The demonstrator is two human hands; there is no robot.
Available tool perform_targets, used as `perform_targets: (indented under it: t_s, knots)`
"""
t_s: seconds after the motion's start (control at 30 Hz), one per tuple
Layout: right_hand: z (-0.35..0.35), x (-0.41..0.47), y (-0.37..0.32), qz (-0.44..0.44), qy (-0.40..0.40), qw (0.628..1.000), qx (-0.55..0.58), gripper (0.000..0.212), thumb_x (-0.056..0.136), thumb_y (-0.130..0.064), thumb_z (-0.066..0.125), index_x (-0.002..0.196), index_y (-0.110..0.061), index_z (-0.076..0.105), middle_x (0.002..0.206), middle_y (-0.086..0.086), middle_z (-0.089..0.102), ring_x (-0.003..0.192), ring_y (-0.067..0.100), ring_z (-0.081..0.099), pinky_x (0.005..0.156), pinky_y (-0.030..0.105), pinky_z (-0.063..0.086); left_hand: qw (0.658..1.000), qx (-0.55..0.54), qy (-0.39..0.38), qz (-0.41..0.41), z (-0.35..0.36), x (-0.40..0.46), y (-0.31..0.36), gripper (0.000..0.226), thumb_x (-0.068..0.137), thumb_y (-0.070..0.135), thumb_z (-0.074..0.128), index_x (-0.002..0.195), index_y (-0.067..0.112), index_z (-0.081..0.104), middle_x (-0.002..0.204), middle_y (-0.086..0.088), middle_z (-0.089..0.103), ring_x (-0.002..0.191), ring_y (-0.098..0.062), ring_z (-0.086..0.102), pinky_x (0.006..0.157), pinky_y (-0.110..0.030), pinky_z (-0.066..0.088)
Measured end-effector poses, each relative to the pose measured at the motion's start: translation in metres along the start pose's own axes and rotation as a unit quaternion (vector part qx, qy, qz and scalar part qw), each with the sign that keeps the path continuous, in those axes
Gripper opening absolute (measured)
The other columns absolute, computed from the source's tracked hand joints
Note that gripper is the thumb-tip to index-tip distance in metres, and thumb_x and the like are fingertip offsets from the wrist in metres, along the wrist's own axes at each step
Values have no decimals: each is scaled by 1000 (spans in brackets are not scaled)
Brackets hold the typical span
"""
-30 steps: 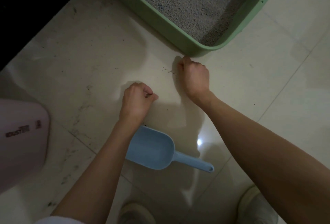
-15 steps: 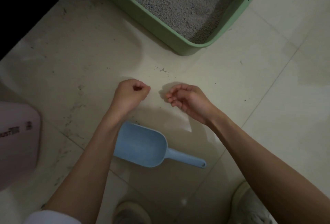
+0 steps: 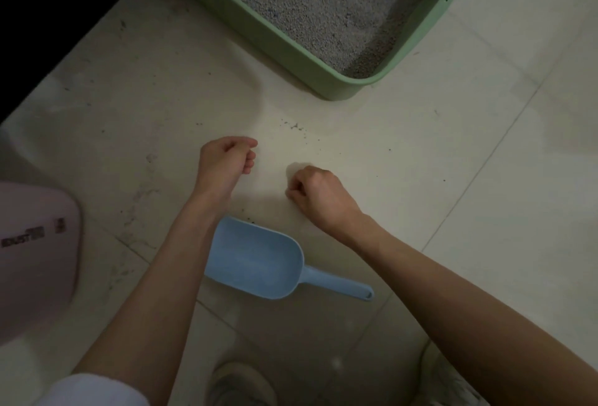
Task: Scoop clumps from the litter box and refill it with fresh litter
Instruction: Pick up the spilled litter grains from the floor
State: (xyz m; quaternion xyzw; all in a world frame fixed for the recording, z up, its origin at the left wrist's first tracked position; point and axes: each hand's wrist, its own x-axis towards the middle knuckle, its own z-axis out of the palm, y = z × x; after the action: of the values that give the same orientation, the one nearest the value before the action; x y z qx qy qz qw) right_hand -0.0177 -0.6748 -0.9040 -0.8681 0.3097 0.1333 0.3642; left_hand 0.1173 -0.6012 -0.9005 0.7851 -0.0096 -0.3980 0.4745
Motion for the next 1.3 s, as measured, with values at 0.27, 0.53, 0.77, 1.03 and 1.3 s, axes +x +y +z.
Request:
perform_targets:
  t_s: [0.27, 0.53, 0.77, 1.03, 1.3]
  knots:
    - [-7, 0, 2, 36, 55, 992, 107, 17, 89, -15, 55, 81, -4, 64, 81, 9, 63, 74, 19, 54, 67, 19, 35, 947, 253, 47, 192, 27, 22, 11, 20, 80, 23, 70, 91, 6, 65, 79, 0, 58, 77, -14, 55, 66, -12, 33]
    - [-40, 8, 24, 198, 91, 956, 195, 28, 93, -29, 51, 72, -12, 57, 74, 3, 57, 75, 20, 51, 67, 23, 34, 775, 553, 75, 296, 55, 35, 7, 68, 87, 63, 43, 100, -3, 54, 103, -24, 60, 97, -37, 56, 80, -41, 39]
    - [-44, 9, 37, 252, 100, 919, 287, 36, 93, -26, 50, 58, -21, 55, 57, -5, 47, 55, 11, 41, 55, 23, 32, 646, 702, 54, 294, 55, 48, 9, 49, 85, 43, 28, 61, 19, 63, 52, 3, 60, 50, -14, 58, 51, -19, 38]
    - [-59, -10, 37, 254, 98, 911, 309, 33, 94, -24, 48, 63, -19, 59, 60, -6, 50, 57, 13, 43, 62, 27, 37, 640, 717, -61, 269, 56, 41, 16, 21, 54, 19, 40, 47, 18, 59, 38, 5, 51, 36, -8, 51, 43, -12, 31]
    - [-68, -30, 36, 247, 92, 831, 490, 27, 96, -15, 48, 72, -7, 57, 58, 1, 43, 51, 13, 36, 50, 22, 29, 944, 234, -18, 230, 26, 24, 26, 33, 94, 11, 43, 62, 3, 48, 53, -5, 54, 57, -23, 50, 55, -32, 31]
